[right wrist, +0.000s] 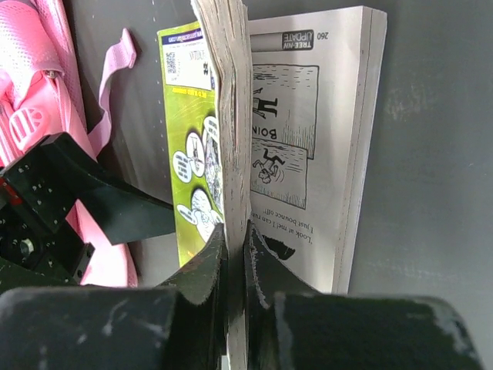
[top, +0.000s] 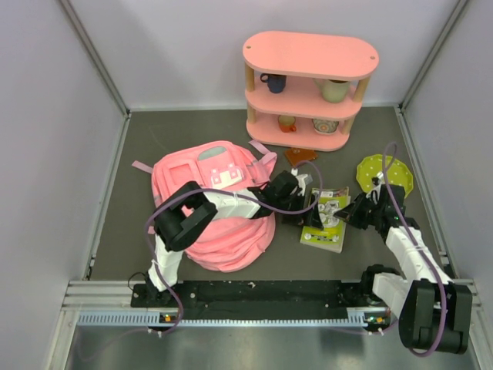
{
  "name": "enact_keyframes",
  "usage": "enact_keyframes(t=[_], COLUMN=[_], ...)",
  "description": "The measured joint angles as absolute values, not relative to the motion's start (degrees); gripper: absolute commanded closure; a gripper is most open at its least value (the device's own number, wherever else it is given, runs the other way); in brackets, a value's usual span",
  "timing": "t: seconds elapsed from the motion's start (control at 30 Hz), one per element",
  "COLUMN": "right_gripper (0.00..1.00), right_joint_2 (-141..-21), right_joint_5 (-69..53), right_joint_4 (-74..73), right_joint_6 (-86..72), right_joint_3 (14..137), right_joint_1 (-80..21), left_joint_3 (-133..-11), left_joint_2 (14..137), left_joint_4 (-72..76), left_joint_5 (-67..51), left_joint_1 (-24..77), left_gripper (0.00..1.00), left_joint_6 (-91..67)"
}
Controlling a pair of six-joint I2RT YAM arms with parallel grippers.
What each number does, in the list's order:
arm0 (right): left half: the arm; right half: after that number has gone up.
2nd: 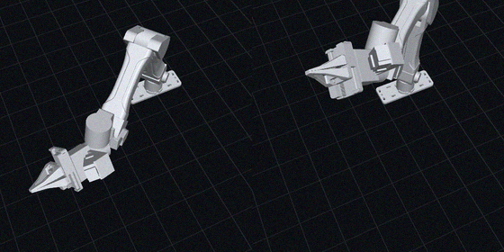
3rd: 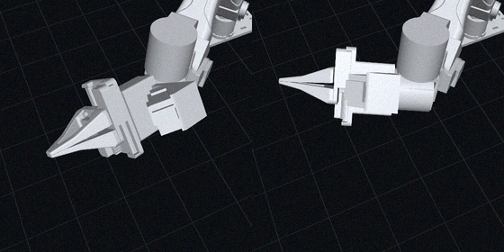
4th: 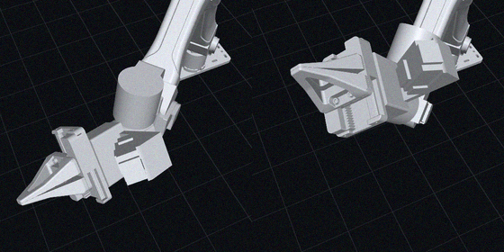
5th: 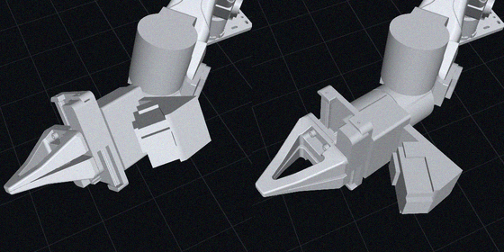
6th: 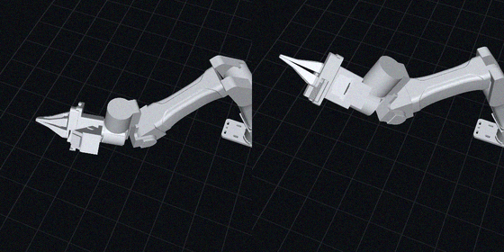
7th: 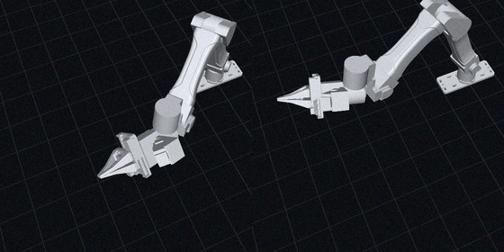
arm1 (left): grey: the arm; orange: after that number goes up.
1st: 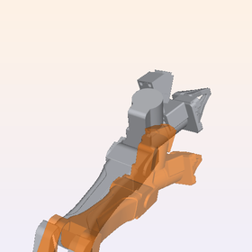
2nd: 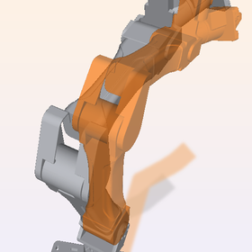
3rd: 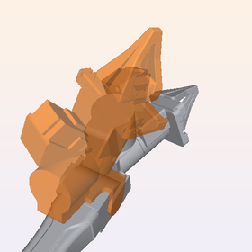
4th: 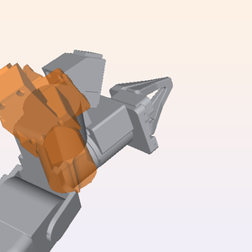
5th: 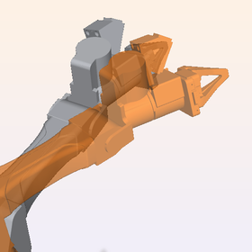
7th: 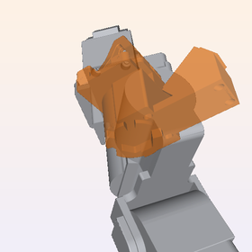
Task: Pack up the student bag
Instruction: Pick up the book from the center of the board.
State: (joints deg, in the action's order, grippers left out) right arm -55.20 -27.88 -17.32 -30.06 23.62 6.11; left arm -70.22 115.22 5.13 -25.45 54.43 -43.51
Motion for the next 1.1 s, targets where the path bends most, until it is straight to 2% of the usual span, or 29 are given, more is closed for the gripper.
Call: enact_keyframes(t=[0.27, 0.47, 0.7, 0.87, 1.1], right_gripper=[1.00, 1.00, 1.00, 1.00, 1.00], right_joint_2=[-49.4, -42.3, -36.7, -33.4, -33.3], right_joint_5=[-27.9, -30.5, -38.3, -45.5, -50.7], right_joint_4=[-21.3, -24.9, -25.3, -19.3, -2.6], right_joint_6=[-32.1, -34.9, -39.2, -46.3, -57.6], right_joint_3=[23.7, 25.4, 28.4, 28.5, 22.1], right_joint_1=[6.0, 6.0, 6.0, 6.0, 4.3], left_joint_3=[-67.9, -66.5, -58.8, -53.0, -48.6], left_joint_2=[108.3, 94.9, 81.3, 79.5, 73.6], left_joint_4=[5.3, 3.8, 3.4, 3.6, 2.1], left_joint_5=[-23.6, -17.7, -13.9, -14.0, -13.5], left_joint_1=[54.5, 54.4, 50.8, 47.6, 46.7], left_gripper=[0.04, 0.02, 0.02, 0.02, 0.01], left_joint_6=[-42.8, -39.8, -38.6, -39.2, -39.6])
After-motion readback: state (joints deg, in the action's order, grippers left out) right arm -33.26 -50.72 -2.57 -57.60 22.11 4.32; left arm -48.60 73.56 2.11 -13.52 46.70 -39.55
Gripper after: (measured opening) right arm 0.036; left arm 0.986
